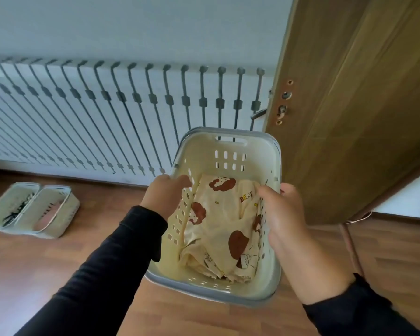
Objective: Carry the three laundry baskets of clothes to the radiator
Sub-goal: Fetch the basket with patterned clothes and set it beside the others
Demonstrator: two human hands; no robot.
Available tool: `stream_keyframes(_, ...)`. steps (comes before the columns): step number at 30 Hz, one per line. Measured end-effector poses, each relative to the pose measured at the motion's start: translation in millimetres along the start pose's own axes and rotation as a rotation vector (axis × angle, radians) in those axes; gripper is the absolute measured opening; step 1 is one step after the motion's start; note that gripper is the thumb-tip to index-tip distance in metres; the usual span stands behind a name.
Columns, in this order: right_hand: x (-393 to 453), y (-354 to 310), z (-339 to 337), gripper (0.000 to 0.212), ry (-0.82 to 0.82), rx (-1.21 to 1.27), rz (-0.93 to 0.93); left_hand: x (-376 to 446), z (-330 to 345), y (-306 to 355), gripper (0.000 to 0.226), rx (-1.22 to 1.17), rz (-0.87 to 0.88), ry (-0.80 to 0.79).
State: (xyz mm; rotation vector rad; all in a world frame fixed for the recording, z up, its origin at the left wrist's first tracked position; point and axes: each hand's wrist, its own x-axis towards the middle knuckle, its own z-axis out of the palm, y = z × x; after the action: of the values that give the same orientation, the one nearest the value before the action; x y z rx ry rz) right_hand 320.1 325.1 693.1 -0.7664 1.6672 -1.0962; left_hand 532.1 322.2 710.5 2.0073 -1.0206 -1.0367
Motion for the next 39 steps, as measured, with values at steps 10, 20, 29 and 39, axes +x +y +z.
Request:
stream_keyframes(10,-62,17,168,0.043,-0.259,-0.102,-0.003,26,-164,-94,0.017,0.026,-0.098,0.140)
stream_keyframes(20,-62,19,320,0.014,-0.475,-0.187,-0.047,76,-266,-149,0.029,-0.105,-0.211,0.346)
stream_keyframes(29,-38,0,464,0.038,-0.552,-0.263,-0.019,154,-354,-160,0.024,-0.107,-0.330,0.410)
stream_keyframes(39,-53,-11,594,0.050,-0.585,-0.300,-0.059,213,-445,-196,0.015,-0.185,-0.362,0.442)
